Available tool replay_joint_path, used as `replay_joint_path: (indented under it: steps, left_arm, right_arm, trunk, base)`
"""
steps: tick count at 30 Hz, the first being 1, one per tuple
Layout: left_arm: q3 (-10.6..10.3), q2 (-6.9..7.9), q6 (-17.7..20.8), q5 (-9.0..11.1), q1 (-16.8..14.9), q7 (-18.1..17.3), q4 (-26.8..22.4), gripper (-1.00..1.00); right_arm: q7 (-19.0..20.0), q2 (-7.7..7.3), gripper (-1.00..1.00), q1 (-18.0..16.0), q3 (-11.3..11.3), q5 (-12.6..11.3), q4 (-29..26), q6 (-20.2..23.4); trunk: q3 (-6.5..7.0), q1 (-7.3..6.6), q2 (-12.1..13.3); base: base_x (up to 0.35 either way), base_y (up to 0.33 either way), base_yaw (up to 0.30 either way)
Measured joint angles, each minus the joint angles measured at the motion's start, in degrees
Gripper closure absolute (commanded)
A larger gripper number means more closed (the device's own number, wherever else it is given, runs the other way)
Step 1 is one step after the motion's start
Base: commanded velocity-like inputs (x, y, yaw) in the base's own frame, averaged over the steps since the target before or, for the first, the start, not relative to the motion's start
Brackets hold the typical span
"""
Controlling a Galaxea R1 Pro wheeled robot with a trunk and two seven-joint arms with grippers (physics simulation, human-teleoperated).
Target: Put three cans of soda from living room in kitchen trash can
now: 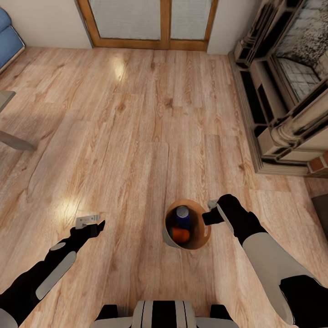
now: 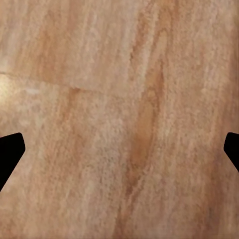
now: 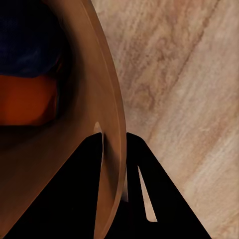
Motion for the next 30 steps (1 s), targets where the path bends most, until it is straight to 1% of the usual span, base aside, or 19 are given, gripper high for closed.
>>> replay_joint_path:
  steps: [5, 10, 14, 15, 16, 20, 21, 22, 23, 25, 30]
  left_arm:
    - [-0.12, 0.01, -0.03, 0.00, 0.00, 0.00, 0.00, -1.00]
    - [-0.14, 0.01, -0.19, 0.00, 0.00, 0.00, 0.00, -1.00]
    - [-0.15, 0.01, -0.26, -0.01, 0.00, 0.00, 0.00, -1.00]
    - [-0.15, 0.01, -0.27, -0.01, 0.00, 0.00, 0.00, -1.00]
    - [-0.15, 0.01, -0.27, -0.01, 0.00, 0.00, 0.00, -1.00]
    - [-0.18, 0.01, -0.29, 0.00, 0.00, 0.00, 0.00, -1.00]
    - [-0.21, 0.01, -0.30, 0.00, -0.01, 0.00, 0.00, -1.00]
    - [-0.21, 0.01, -0.30, -0.02, 0.00, 0.00, 0.00, -1.00]
    - [-0.22, -0.01, -0.30, -0.01, 0.00, 0.00, 0.00, -1.00]
    - [-0.25, -0.03, -0.30, -0.02, 0.00, 0.00, 0.01, -1.00]
    - [-0.31, -0.07, -0.30, -0.03, 0.00, 0.00, 0.01, -1.00]
  right_arm:
    - [-0.04, -0.03, 1.00, 0.00, 0.00, 0.45, 0.00, -0.04]
    - [-0.01, -0.06, 1.00, 0.00, -0.02, 0.08, 0.00, -0.01]
    - [-0.03, -0.05, 1.00, 0.00, 0.00, 0.33, 0.00, -0.03]
    - [-0.04, -0.05, -1.00, 0.00, 0.00, 0.37, 0.00, -0.03]
    - [0.36, -0.03, -1.00, -0.01, -0.03, -1.42, 0.01, 0.13]
    - [0.38, -0.06, -1.00, -0.01, -0.06, -1.46, 0.01, 0.13]
    - [0.74, -0.02, -1.00, 0.04, -0.01, -3.18, 0.21, 0.13]
    - [0.54, -0.03, -1.00, 0.00, -0.04, -2.10, 0.42, 0.13]
    - [0.39, -0.03, -1.00, 0.00, -0.07, -1.52, 1.21, 0.13]
    - [0.50, -0.02, -1.00, 0.00, -0.13, -2.20, 2.09, 0.13]
    - [0.52, -0.02, -1.00, -0.01, -0.19, -2.10, 3.40, 0.13]
  trunk:
    - [0.00, 0.00, 0.00]
    - [0.00, 0.00, 0.00]
    - [0.00, 0.00, 0.00]
    - [0.00, 0.00, 0.00]
    - [0.00, 0.00, 0.00]
    - [0.00, 0.00, 0.00]
    - [0.00, 0.00, 0.00]
    - [0.00, 0.00, 0.00]
    - [0.00, 0.00, 0.00]
    - [0.00, 0.00, 0.00]
    - [0.00, 0.00, 0.00]
  base:
    - [0.000, 0.000, 0.000]
    - [0.000, 0.000, 0.000]
    - [0.000, 0.000, 0.000]
    - [0.000, 0.000, 0.000]
    - [0.000, 0.000, 0.000]
    - [0.000, 0.000, 0.000]
    - [0.000, 0.000, 0.000]
    - [0.000, 0.000, 0.000]
    - [0.000, 0.000, 0.000]
    - [0.000, 0.000, 0.000]
    - [0.000, 0.000, 0.000]
